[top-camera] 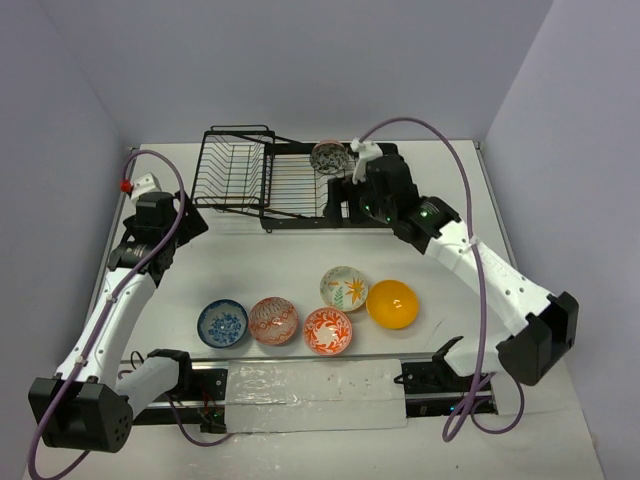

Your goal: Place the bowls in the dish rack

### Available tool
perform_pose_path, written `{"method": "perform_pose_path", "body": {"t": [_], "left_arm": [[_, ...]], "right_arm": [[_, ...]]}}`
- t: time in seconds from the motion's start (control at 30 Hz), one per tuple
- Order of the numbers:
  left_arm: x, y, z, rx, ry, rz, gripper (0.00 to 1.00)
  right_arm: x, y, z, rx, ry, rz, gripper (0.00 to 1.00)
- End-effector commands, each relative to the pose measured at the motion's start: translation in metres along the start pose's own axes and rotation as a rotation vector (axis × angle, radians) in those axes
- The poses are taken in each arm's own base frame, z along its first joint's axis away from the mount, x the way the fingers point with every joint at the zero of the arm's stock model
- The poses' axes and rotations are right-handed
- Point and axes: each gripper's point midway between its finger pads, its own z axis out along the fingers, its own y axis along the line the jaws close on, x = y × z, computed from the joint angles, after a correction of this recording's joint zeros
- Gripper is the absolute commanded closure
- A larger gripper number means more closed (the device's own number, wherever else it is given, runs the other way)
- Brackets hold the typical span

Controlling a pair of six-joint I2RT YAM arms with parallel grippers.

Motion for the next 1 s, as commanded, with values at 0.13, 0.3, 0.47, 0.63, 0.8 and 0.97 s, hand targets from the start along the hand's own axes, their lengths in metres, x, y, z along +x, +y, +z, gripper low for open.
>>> {"method": "perform_pose_path", "body": {"t": [0.13,0.3,0.47,0.63,0.8,0.97], "left_arm": [[-0.001,-0.003,0.002,0.004,-0.012,-0.002,0.01],[0.000,-0.005,0.003,0.006,-0.006,0.001,0.01],[0.001,-0.003,0.003,-0.001,-0.002,0.006,0.01],[0.000,-0.003,0.003,-0.004,-0.007,0.007,0.01],[0.001,-0.001,0.004,-0.013,-0.006,0.009,0.01],[0.004,-0.002,0.005,-0.010,0.004,0.013,0.01]], "right_arm": [[0.126,-0.003,-0.036,-0.003,0.423,0.136,0.22],[0.150,0.000,-0.036,-0.030,0.475,0.168,0.23],[0.169,-0.002,-0.027,-0.042,0.544,0.176,0.24],[0.179,-0.003,-0.018,-0.063,0.574,0.191,0.26],[0.188,-0.017,-0.011,-0.035,0.601,0.201,0.28],[0.190,-0.029,-0.006,-0.030,0.585,0.228,0.28]]}}
